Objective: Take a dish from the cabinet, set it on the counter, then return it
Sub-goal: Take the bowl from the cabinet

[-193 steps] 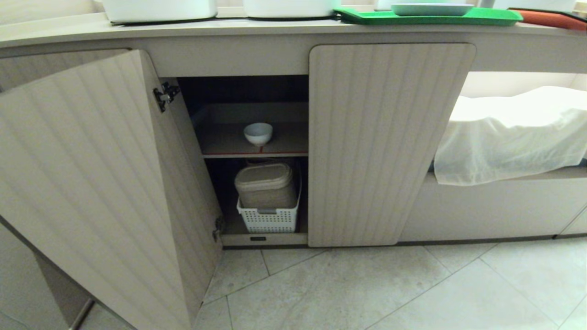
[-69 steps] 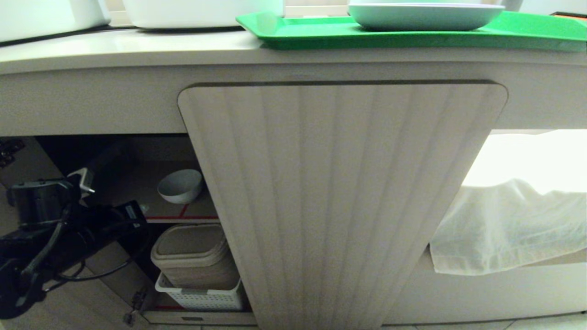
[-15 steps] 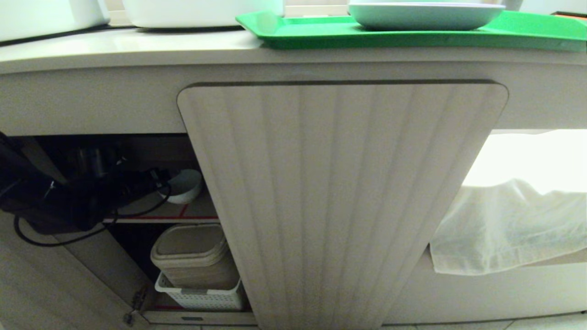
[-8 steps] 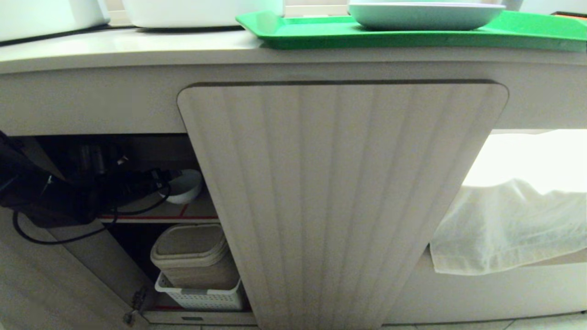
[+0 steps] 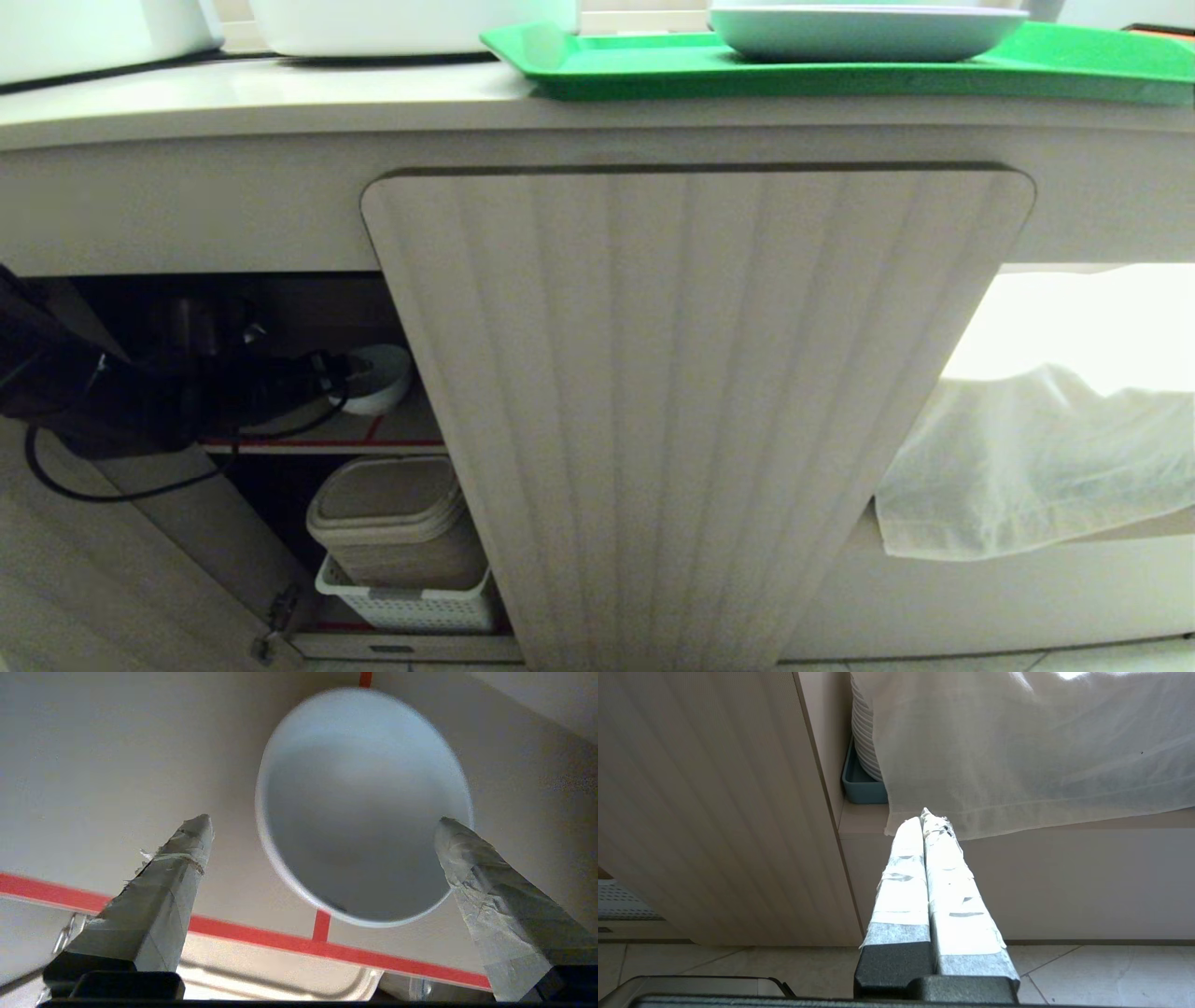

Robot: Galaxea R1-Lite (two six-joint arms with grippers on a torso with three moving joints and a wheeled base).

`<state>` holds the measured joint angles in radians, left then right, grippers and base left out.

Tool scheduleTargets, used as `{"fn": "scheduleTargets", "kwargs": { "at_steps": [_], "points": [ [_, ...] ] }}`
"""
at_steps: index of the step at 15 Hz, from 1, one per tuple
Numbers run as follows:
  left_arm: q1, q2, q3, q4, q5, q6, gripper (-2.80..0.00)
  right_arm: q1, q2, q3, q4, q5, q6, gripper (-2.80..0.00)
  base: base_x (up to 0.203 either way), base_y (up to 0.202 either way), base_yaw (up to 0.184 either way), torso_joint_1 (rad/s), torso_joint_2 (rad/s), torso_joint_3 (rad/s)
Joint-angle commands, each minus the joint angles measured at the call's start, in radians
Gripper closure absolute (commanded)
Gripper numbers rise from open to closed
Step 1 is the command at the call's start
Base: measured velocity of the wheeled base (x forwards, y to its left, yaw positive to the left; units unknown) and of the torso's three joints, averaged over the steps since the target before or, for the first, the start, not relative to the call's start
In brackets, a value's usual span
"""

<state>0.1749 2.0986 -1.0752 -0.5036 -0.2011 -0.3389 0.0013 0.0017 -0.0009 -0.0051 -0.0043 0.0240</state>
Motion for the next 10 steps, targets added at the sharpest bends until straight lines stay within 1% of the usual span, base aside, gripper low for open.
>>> {"fn": "scheduleTargets", "kwargs": {
  "at_steps": [1, 3, 5, 8, 10],
  "points": [
    [0.000, 0.015, -0.029, -0.001, -0.001, -0.002, -2.80, 0.000, 0.000, 0.001, 0.000, 0.000, 0.001, 0.00, 0.000, 0.000, 0.000, 0.000, 0.00, 0.000],
    [0.000, 0.021, -0.039, 0.008, -0.002, -0.002, -2.80, 0.000, 0.000, 0.001, -0.001, 0.000, 0.001, 0.00, 0.000, 0.000, 0.000, 0.000, 0.00, 0.000],
    [-0.003, 0.021, -0.062, 0.065, -0.002, -0.002, -2.80, 0.000, 0.000, 0.001, -0.001, 0.000, 0.001, 0.00, 0.000, 0.000, 0.000, 0.000, 0.00, 0.000],
    [-0.002, 0.034, -0.083, 0.074, -0.003, -0.002, -2.80, 0.000, 0.000, -0.001, -0.001, 0.000, 0.001, 0.00, 0.000, 0.000, 0.000, 0.000, 0.00, 0.000],
    [-0.002, 0.039, -0.096, 0.109, -0.002, -0.002, -2.80, 0.000, 0.000, 0.000, -0.001, 0.000, 0.001, 0.00, 0.000, 0.000, 0.000, 0.000, 0.00, 0.000]
  ]
}}
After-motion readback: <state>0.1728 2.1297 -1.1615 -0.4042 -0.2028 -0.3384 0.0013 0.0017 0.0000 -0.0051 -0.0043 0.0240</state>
